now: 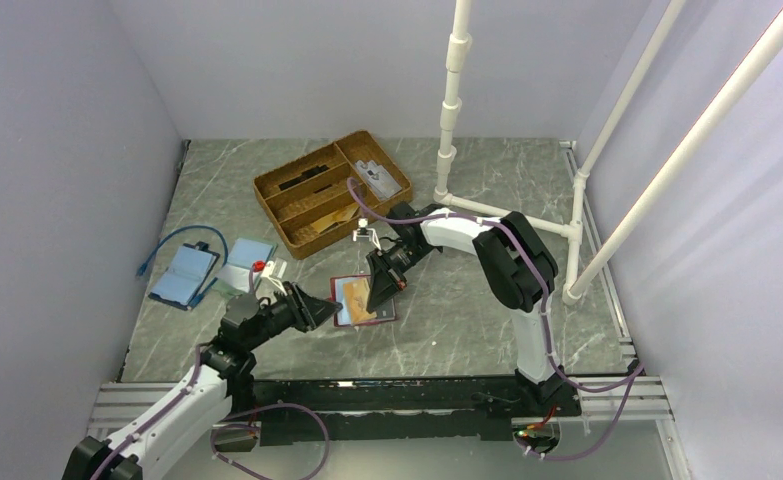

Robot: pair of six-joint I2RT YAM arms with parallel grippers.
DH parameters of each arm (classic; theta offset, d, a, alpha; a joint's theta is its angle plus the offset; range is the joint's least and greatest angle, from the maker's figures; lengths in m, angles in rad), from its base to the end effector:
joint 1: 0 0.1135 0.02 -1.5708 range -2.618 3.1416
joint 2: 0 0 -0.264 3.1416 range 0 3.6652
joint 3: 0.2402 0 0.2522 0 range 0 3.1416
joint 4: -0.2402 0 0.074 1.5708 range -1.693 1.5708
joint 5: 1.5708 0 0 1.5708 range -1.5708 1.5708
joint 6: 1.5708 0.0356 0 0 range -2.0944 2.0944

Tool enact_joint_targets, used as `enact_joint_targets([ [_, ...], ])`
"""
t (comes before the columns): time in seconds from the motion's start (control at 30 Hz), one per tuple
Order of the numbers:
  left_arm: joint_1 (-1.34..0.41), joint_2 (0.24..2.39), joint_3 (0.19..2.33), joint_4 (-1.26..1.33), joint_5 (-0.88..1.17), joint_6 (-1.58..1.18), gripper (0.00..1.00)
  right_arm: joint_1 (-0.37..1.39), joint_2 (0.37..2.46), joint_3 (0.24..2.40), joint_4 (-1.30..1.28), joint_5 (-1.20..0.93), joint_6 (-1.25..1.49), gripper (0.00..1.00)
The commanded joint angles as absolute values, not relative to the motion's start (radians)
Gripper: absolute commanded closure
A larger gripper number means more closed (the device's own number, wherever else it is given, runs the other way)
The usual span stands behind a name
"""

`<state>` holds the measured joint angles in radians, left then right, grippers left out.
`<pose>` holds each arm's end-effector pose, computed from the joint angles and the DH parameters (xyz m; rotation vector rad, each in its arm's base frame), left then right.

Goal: Take the credit cards out of the card holder
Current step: Remove the credit card from the card holder.

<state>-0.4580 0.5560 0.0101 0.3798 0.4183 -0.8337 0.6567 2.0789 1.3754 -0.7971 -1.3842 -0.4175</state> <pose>0.1204 -0.0755 0.1593 -0.0193 1.9109 -1.2769 0.2794 0.2595 0.1510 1.2580 -1.9793 -1.9390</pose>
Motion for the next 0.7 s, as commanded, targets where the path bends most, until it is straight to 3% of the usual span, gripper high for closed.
enact_joint_targets([
  [0.0, -0.464, 0.532, -0.014, 0.510, 0.507, -0.867, 0.67, 0.669, 2.063, 1.414, -0.771, -1.422, -0.450, 1.00],
  [0.07, -0.464, 0.534, -0.008, 0.504, 0.511, -0.868, 0.63, 0.669, 2.062, 1.414, -0.768, -1.421, -0.447, 1.00],
  [0.17, -0.464, 0.545, -0.008, 0.465, 0.493, -0.864, 0.42, 0.669, 2.063, 1.414, -0.766, -1.419, -0.445, 1.00],
  [0.37, -0.463, 0.507, 0.048, 0.265, 0.370, -0.846, 0.34, 0.666, 2.063, 1.420, -0.783, -1.422, -0.461, 1.00],
  [0.43, -0.463, 0.467, 0.059, 0.207, 0.331, -0.844, 0.23, 0.666, 2.063, 1.423, -0.792, -1.423, -0.467, 1.00],
  [0.67, -0.463, 0.243, 0.087, 0.051, 0.259, -0.798, 0.21, 0.666, 2.071, 1.434, -0.823, -1.428, -0.496, 1.00],
])
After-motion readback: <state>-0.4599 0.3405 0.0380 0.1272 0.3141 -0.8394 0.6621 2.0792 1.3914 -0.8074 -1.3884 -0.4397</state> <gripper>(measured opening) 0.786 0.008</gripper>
